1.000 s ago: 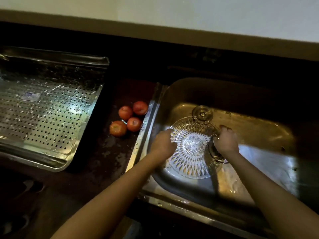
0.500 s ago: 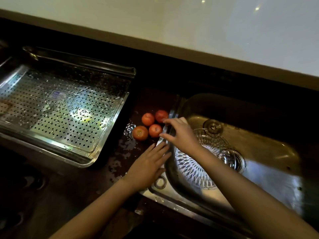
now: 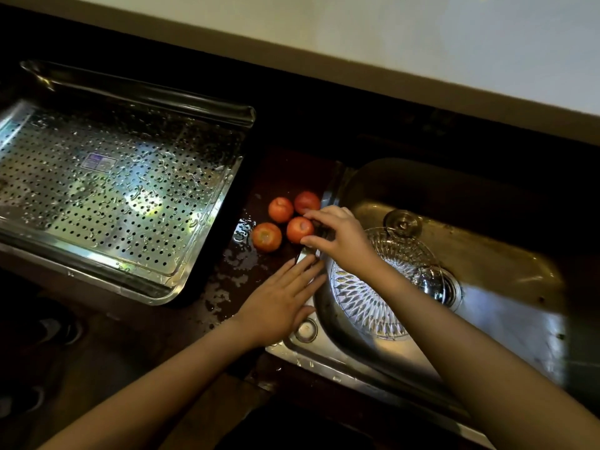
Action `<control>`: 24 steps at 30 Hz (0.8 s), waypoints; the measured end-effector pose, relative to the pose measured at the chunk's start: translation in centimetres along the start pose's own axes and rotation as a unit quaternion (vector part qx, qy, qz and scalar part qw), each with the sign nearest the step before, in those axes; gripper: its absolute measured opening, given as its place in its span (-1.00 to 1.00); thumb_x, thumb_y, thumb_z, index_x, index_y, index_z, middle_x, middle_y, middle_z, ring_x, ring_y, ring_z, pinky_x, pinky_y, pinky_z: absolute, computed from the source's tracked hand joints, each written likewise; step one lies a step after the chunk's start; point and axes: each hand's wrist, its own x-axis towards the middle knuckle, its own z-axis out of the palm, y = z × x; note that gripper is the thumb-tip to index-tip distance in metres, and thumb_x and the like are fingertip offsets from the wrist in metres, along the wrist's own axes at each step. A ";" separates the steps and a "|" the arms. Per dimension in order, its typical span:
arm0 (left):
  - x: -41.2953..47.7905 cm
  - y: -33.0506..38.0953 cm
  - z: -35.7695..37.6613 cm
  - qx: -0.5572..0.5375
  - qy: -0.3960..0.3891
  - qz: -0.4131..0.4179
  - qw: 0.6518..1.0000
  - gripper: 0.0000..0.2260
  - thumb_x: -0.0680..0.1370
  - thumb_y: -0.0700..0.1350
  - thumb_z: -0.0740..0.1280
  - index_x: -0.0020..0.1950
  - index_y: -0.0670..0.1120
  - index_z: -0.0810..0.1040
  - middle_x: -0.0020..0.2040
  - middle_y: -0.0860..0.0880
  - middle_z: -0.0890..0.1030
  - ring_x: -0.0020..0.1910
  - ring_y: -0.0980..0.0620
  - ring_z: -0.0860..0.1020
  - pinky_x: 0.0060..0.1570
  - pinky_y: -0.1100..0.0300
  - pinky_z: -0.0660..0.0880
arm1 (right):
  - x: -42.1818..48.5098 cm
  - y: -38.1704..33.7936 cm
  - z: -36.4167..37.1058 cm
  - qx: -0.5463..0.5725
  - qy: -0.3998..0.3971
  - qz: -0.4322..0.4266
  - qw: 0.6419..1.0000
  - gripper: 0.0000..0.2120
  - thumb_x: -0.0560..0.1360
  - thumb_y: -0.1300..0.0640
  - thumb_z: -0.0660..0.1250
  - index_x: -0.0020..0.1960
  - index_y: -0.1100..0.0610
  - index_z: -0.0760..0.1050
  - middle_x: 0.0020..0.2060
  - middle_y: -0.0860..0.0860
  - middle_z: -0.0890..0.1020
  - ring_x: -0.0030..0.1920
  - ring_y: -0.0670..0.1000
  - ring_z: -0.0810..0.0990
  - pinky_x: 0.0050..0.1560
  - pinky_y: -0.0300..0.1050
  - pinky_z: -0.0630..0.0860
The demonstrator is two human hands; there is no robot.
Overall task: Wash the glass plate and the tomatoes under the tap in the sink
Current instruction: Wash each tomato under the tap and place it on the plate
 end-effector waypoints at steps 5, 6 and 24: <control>0.0 0.3 -0.7 -0.023 -0.002 -0.009 1.000 -0.50 0.53 0.07 0.19 0.41 -0.13 0.35 0.46 -0.10 0.31 0.47 -0.10 0.21 0.41 -0.08 0.20 | -1.8 0.0 -3.1 0.139 0.009 0.070 0.988 -0.60 0.37 0.24 0.47 0.20 0.19 0.54 0.01 0.05 0.60 0.01 -0.06 0.57 0.03 -0.45 0.44; 0.1 0.5 -1.0 -0.070 0.007 -0.019 0.997 -0.48 0.52 0.05 0.24 0.42 -0.14 0.33 0.47 -0.11 0.29 0.48 -0.10 0.18 0.44 -0.06 0.14 | -2.3 0.2 -4.0 0.156 0.017 0.081 0.984 -0.61 0.37 0.26 0.46 0.20 0.20 0.53 -0.01 0.06 0.61 0.01 -0.05 0.58 0.06 -0.39 0.47; 24.5 23.5 -8.8 -0.786 -0.203 -0.158 0.562 -0.72 0.64 -0.06 0.08 0.19 -0.22 0.43 0.06 -0.25 0.52 -0.17 -0.04 0.57 -0.24 0.25 0.59 | -23.4 8.0 -18.9 0.146 0.387 0.238 0.879 -0.62 0.44 0.26 0.38 0.25 0.15 0.48 0.06 -0.05 0.55 -0.03 -0.31 0.52 -0.03 -0.56 0.41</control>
